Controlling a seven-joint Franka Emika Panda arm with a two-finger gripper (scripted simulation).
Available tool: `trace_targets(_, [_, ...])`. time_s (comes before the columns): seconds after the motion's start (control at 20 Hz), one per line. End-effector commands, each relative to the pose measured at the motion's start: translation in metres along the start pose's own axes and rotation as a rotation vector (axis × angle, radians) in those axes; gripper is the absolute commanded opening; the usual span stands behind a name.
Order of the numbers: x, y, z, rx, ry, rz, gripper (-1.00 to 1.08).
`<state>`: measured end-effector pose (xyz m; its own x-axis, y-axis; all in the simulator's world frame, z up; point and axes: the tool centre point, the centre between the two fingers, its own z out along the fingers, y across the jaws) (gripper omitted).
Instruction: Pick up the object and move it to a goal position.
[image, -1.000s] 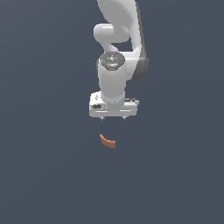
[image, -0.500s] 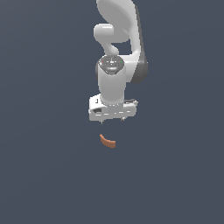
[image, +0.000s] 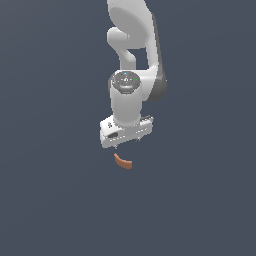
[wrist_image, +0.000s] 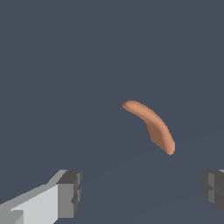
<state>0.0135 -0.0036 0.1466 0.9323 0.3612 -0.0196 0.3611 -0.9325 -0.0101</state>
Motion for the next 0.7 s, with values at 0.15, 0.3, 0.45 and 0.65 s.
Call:
trace_targets(0.15, [0.007,0.007,0.01,-0.005,0.001,-0.151,1.0])
trace_targets(0.3, [0.01,0.011,0.015,-0.007,0.002,-0.232,1.0])
trace_targets(0.45, [0.014,0.015,0.02,-0.009,0.004,-0.313,1.0])
trace_targets(0.65, [0.018,0.02,0.028,-0.011,0.006,-0.421,1.0])
